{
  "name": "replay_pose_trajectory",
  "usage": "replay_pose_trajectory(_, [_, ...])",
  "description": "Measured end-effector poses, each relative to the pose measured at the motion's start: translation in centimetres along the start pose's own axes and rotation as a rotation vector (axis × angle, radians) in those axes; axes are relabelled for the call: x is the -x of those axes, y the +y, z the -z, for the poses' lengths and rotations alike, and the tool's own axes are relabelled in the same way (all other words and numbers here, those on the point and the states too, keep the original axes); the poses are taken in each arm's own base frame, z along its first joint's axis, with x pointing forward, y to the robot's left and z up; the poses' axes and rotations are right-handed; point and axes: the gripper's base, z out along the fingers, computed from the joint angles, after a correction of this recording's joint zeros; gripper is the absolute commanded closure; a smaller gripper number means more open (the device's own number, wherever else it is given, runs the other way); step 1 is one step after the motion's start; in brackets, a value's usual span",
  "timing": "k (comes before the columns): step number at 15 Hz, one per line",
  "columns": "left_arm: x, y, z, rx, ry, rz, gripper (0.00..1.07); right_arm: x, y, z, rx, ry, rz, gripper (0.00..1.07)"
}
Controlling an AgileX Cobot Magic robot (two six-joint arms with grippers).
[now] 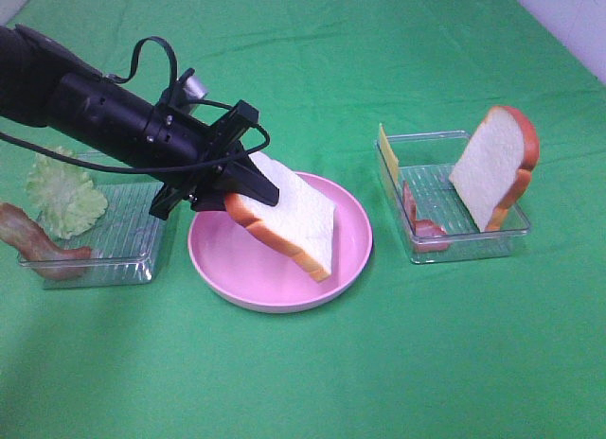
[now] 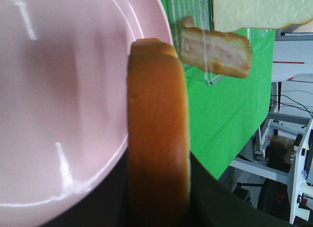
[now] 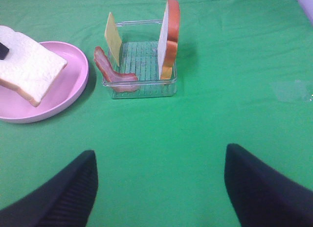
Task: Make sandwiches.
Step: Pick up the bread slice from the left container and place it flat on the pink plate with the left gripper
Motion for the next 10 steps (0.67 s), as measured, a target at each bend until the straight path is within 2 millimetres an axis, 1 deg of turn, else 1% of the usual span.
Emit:
replay_pose_trajectory(1, [0.0, 0.0, 0.0, 0.000, 0.000, 0.000, 1.07, 0.0, 0.0, 0.0, 0.000, 0.000, 0.000, 0.39])
replay_pose_trajectory(3, [0.0, 0.2, -1.0, 0.011, -0.025, 0.028, 1.07, 0.0, 0.0, 0.0, 0.000, 0.000, 0.000, 0.39])
replay_pose_trajectory(6, [-0.1, 0.0, -1.7, 0.025, -0.040, 0.026, 1.07, 0.0, 0.0, 0.0, 0.000, 0.000, 0.000, 0.39])
replay_pose_trajectory(10, [-0.1, 0.2, -1.9, 0.036, -0.047, 0.030, 1.07, 0.0, 0.0, 0.0, 0.000, 0.000, 0.000, 0.39])
